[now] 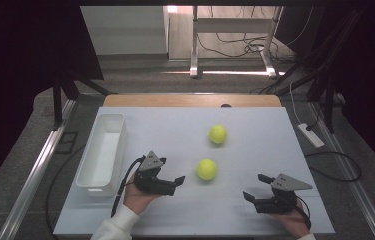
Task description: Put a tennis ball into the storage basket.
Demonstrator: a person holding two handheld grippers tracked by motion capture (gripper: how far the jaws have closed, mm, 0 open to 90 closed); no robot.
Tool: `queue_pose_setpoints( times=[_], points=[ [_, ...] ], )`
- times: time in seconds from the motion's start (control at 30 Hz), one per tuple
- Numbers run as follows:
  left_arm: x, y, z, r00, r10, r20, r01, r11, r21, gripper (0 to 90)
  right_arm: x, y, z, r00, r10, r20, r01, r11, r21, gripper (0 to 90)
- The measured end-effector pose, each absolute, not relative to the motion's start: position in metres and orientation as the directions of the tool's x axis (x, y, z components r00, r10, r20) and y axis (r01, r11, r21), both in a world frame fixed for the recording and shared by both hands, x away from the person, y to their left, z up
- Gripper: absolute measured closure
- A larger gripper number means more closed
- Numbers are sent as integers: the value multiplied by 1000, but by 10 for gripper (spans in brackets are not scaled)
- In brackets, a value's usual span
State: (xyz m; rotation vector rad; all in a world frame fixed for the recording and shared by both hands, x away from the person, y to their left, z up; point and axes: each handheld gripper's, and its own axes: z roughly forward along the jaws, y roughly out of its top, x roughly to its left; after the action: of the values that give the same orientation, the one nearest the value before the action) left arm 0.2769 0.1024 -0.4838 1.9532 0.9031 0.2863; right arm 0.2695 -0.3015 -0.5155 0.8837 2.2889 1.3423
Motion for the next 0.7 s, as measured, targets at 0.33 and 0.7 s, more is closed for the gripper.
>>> queue_pose_setpoints(
  times=[0.33, 0.7],
  points=[
    [283, 92, -482, 720, 675, -161, 470, -303, 829, 75, 270, -302, -517, -744, 668, 14, 347, 369, 862, 139],
    [290, 81, -476, 735, 656, -171, 469, -309, 827, 77, 270, -302, -517, -742, 671, 5, 344, 374, 861, 142]
  ],
)
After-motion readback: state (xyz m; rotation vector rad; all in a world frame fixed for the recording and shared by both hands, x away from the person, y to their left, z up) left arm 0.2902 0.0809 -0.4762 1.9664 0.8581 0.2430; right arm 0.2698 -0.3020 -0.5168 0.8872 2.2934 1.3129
